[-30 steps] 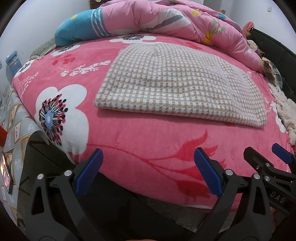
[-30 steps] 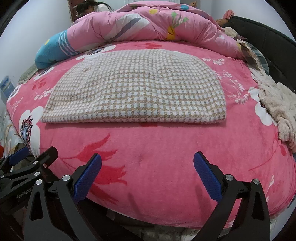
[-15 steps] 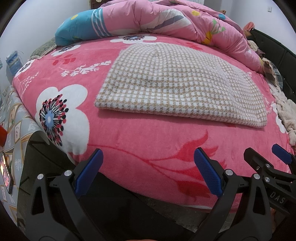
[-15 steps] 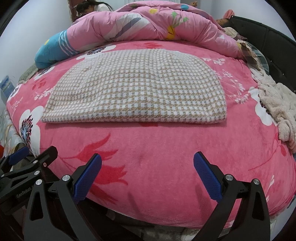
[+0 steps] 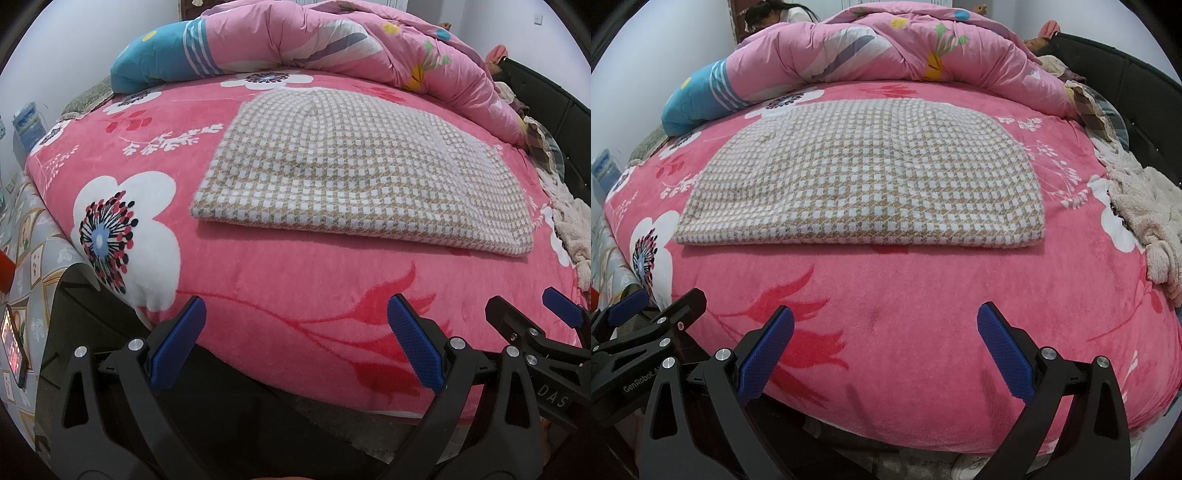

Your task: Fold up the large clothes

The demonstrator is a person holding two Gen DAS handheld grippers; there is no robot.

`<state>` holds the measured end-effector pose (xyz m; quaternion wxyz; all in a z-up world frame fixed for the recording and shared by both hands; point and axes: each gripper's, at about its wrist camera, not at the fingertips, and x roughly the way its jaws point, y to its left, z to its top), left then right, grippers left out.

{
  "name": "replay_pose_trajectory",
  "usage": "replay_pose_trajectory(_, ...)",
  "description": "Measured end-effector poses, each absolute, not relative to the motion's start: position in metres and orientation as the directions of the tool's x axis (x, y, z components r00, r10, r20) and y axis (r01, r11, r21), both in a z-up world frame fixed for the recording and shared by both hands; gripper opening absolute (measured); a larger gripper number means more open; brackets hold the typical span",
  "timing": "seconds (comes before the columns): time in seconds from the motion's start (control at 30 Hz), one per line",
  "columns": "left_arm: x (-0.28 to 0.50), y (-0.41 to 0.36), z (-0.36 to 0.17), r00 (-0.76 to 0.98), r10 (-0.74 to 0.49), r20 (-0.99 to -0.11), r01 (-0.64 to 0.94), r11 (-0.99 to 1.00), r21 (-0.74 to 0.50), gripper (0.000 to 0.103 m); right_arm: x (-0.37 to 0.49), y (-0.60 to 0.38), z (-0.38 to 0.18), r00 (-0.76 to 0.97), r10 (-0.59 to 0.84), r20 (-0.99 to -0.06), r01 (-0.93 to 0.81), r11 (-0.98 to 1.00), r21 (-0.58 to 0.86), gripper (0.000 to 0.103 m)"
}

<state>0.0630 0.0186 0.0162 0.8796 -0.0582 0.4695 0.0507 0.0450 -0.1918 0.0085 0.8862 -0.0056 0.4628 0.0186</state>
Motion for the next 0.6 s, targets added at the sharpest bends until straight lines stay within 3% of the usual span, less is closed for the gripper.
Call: replay_pose_trajectory(0.6,0.0626,0.0197,0.0163,0.558,0.039,-0.829,-0.148,0.988,-0.053,0.095,0.0448,-0.1914,0.0088,0.57,0.03,-0.821,-0.039,0.999,0.009,0.097)
